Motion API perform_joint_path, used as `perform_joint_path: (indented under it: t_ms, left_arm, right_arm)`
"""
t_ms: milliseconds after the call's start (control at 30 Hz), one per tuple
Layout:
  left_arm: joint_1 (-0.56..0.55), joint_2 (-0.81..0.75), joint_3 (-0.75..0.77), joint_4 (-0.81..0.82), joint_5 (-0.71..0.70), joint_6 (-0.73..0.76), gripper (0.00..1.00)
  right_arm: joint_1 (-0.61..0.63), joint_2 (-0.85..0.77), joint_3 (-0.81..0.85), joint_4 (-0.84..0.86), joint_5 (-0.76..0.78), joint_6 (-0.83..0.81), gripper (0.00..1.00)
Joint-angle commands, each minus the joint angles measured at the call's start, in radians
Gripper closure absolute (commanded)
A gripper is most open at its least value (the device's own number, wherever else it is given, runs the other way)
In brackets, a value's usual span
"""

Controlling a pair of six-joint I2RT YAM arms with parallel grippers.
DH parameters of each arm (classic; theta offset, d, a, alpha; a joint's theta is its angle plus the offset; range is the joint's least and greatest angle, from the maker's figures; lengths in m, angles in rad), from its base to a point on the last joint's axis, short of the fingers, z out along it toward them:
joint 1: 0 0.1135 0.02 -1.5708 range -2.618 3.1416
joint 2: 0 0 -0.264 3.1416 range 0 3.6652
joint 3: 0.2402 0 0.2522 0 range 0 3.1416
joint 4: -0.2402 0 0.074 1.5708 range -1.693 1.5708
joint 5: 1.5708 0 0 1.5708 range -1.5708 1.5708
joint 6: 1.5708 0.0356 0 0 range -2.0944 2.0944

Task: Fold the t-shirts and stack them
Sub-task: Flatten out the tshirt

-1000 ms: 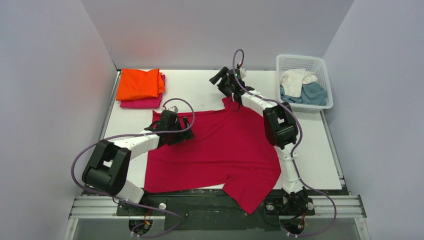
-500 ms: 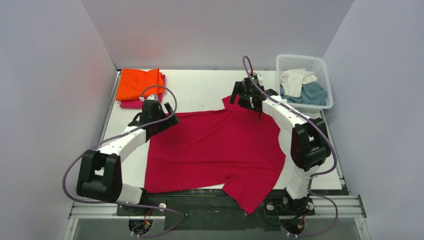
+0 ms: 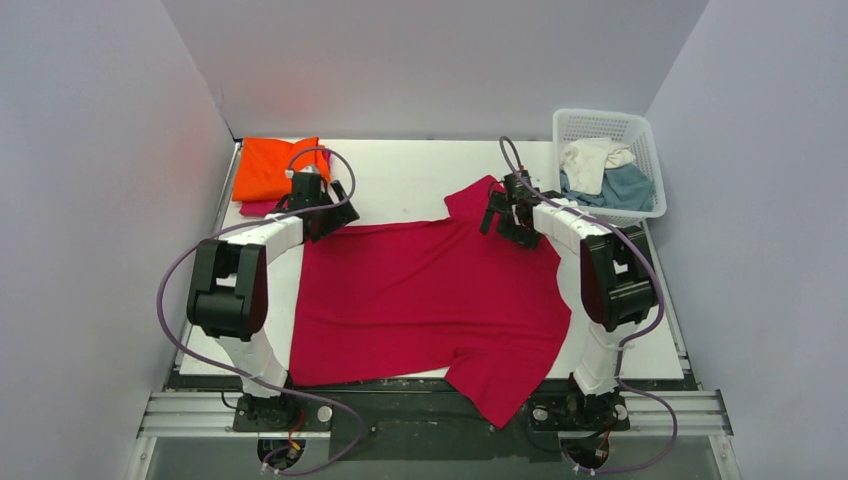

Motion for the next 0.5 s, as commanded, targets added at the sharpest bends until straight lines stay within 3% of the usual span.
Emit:
perform_joint_path:
  t_ms: [0, 233, 467]
  left_arm:
    - [0.013, 0.071, 0.132, -0.005, -0.023, 0.047, 0.07]
    - [0.032, 0.173, 0.254, -0.085, -0.035, 0.062, 0.07]
    - [0.024, -0.025, 0.12, -0.043, 0.004, 0.065, 0.07]
  right_arm:
    - [-0.017, 0.016, -0.004, -0.02, 0.003, -0.011, 0.11]
    - [-0.047, 0.025, -0.012, -0.02, 0.004, -0.005, 0.12]
    - [-0.053, 0.028, -0.022, -0.023, -0.014, -0.013, 0.12]
